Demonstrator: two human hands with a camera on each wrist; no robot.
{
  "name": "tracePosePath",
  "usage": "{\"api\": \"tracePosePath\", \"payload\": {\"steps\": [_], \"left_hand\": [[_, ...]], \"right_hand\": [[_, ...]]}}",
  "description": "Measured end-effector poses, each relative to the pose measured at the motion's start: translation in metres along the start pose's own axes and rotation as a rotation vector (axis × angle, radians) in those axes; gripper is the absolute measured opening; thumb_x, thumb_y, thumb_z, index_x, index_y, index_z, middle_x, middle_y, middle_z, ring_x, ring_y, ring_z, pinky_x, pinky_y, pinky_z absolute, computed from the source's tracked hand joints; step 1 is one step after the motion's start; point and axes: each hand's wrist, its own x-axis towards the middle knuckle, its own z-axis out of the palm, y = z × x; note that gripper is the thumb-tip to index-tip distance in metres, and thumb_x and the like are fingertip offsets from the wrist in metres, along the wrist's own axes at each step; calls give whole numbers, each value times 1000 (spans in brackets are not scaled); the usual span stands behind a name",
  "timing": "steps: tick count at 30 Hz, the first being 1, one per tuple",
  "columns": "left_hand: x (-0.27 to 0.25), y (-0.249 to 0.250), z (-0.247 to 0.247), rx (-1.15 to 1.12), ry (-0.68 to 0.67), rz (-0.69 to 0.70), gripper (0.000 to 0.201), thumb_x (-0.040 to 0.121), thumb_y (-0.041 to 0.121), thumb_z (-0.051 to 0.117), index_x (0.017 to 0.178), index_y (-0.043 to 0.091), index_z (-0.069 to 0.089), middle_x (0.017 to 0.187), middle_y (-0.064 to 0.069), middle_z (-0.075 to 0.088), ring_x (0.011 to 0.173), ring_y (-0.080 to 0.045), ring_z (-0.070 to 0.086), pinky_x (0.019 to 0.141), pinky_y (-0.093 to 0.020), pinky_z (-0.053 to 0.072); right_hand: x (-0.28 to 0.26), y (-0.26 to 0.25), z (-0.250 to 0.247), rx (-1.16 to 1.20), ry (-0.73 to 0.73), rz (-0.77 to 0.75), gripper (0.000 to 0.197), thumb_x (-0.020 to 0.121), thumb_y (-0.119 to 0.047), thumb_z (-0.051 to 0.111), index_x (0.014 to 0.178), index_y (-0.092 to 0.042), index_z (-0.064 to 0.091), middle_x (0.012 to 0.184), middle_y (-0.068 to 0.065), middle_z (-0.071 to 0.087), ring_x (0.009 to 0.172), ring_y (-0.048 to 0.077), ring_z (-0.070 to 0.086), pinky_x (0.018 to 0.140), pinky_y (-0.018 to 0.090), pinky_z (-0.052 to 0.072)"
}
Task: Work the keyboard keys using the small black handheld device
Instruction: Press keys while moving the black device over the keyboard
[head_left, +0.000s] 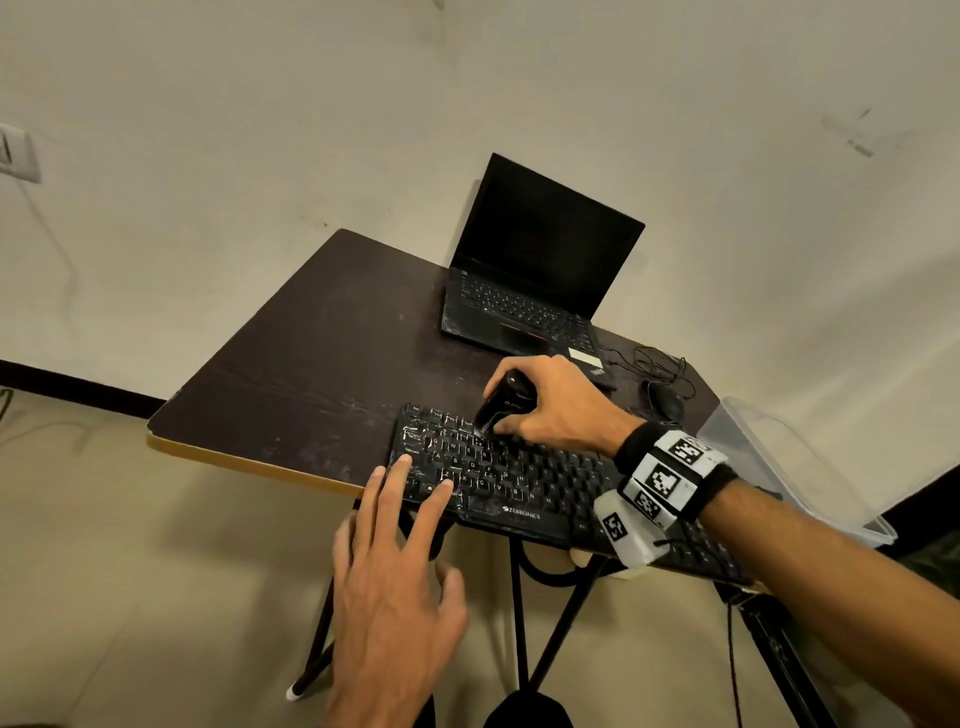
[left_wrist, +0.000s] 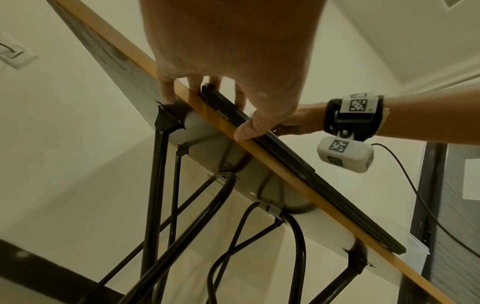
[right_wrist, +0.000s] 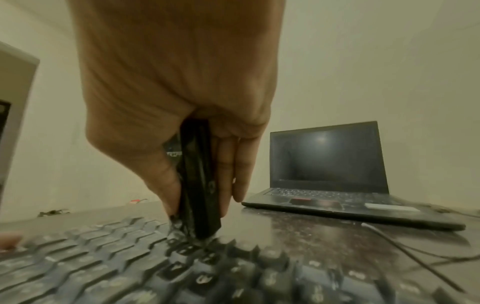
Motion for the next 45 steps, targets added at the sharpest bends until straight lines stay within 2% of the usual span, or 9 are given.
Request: {"api": "tracePosePath", "payload": {"steps": [4,8,13,16,20,25,31,33,45], "left_hand": [[1,2,-1,1,4,-7,84,69,26,76,149,35,51,174,1,26,161,-26,23,117,-65,38],[0,1,-3,13,7,8,81,68,28,67,148,34,51,172,-1,30,160,-27,26,116,-65,39],[3,5,-1,17,-42,-30,95,61,23,86,148,35,51,173,-1,28,161,-28,25,111,-68,44],[3,4,-1,37,-45,-32,99,60,23,88,150,35,49,174,-3,27,161,-28,24,113,-68,43],[1,1,0,14,-24,-21,97,62,24,86,151,35,49,175,-1,24,162,-26,22,115,-67,41],[1,0,0,43,-28,-9,94,63,28,82,150,34,49,174,-3,25,161,-25,22,116,-66,40],[1,1,-1,49,-24,-20,88,66,33,69,151,35,47,175,-2,24,162,-26,22,117,-66,39],[0,0,-2,42,-33,-16,90,66,30,74,151,35,47,175,-1,23,162,-26,21,117,-66,39],[3,3,-2,21,-42,-23,96,63,28,83,151,36,46,175,-1,23,161,-25,23,113,-67,42]], "right_hand": [[-2,-5,5,-13,2,-28,34,81,-20,92,109,-28,74,98,-11,79,87,3,75,84,27,63],[6,-4,1,-89,22,18,33,79,-18,88,107,-27,73,96,-9,77,89,13,75,87,40,64],[-1,-2,4,9,11,-17,33,81,-19,92,107,-29,74,98,-11,79,87,3,76,85,30,64],[3,-2,4,-37,20,-11,35,82,-19,90,109,-30,72,100,-10,79,89,8,76,87,36,65],[-3,-7,6,8,-3,-54,33,81,-20,91,107,-30,73,97,-10,80,85,3,76,83,29,64],[2,-8,3,-33,7,14,34,81,-22,91,108,-31,72,100,-10,79,92,10,76,89,38,65],[6,-15,9,-54,13,-1,33,80,-22,89,107,-30,73,99,-10,78,91,10,76,87,35,65],[9,-10,5,-104,29,21,33,78,-23,87,107,-32,73,98,-10,78,91,14,76,87,41,65],[9,-16,12,15,8,-65,34,80,-23,92,107,-31,73,97,-10,80,87,5,77,86,35,65]]}}
